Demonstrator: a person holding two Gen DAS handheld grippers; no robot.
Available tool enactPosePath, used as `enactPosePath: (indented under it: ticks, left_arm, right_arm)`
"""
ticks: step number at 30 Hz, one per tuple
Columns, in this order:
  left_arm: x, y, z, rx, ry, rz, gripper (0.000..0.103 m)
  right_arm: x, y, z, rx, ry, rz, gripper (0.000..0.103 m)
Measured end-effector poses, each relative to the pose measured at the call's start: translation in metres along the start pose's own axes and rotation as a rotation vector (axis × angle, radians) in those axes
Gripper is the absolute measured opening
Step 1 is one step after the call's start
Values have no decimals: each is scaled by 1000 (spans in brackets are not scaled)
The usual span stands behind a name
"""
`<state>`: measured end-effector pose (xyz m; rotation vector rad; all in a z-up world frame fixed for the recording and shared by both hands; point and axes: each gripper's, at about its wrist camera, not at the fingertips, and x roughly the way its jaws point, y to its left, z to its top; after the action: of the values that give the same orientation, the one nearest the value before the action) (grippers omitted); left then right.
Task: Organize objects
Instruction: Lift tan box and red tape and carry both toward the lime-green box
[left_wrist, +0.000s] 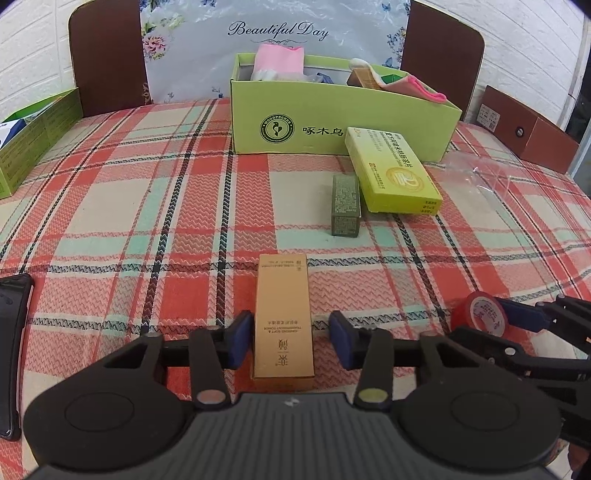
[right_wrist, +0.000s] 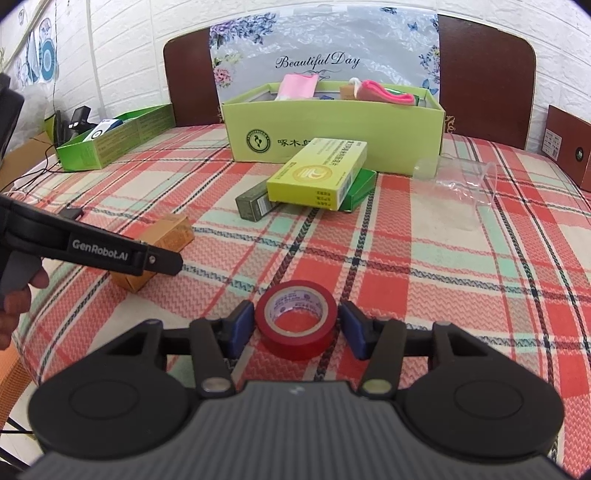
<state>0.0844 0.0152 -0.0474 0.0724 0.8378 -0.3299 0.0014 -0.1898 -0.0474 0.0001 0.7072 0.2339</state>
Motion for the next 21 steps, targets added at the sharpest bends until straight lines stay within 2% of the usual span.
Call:
enactPosePath:
  ticks: [1,4,8,11,17,21]
  left_arm:
    - [0,0,0,2,-1,5,38]
    - [-1,2,0,-3,-1,3,34]
    - [-4,3,-1,-9,-3,-15,34]
    - [-9,5,1,-35,-13,-61,34]
    - [-28,1,17,-47,-85,-116,34]
    - [-39,-3,34,-41,-148,-132,34]
  right_arm:
    - [0,0,0,0,1,2,46]
    - [0,1,0,-5,4,0,46]
    - [0,1,0,-6,5,2,46]
    - [-2,2,0,-4,7,9,46]
    - [-7,1,8,41,-5,80,46]
    - [-13,-2,24,46,-57,94,46]
